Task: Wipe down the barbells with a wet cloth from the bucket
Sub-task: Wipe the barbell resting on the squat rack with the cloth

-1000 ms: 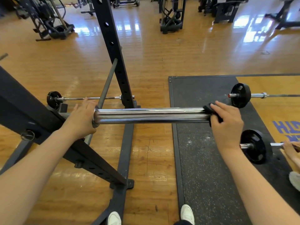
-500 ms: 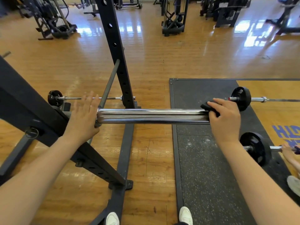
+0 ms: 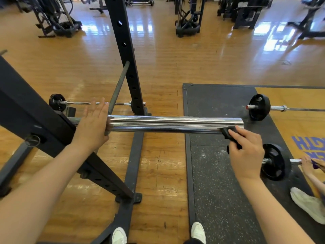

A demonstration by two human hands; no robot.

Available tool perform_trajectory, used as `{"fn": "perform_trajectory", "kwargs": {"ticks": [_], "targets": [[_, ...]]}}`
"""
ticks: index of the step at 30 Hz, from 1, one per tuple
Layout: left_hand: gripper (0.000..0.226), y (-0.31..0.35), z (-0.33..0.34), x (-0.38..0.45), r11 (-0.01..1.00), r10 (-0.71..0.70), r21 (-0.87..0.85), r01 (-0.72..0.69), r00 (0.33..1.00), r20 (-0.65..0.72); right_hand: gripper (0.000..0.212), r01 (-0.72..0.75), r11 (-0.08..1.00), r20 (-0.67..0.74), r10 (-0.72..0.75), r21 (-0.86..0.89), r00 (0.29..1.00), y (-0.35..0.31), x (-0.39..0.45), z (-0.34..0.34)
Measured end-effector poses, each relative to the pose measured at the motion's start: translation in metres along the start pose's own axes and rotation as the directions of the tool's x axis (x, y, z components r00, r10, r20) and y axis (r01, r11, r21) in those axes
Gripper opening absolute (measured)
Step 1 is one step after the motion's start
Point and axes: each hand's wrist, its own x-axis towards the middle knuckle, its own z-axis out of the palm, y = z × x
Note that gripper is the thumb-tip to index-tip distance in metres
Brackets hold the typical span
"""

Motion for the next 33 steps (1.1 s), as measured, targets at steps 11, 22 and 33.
{"fn": "perform_trajectory", "kwargs": {"ticks": [11, 22, 33], "targets": [[0.112, 0.002, -0.027, 0.017, 1.000, 0.002, -0.028, 0.005, 0.963, 0.269, 0.028, 0.092, 0.995, -0.022, -0.092, 0.030, 0.996, -0.005, 0.020, 0.024], [0.113, -0.004, -0.024, 0.019, 0.996, 0.034, -0.091, -0.009, 0.959, 0.281, 0.026, 0.005, 0.997, -0.080, 0.001, 0.075, 0.997, -0.007, 0.018, 0.006], [0.111, -0.010, -0.019, 0.022, 0.988, 0.058, -0.155, -0.015, 0.958, 0.282, 0.025, -0.044, 0.998, -0.019, 0.045, 0.041, 0.999, 0.008, -0.006, 0.007]]}}
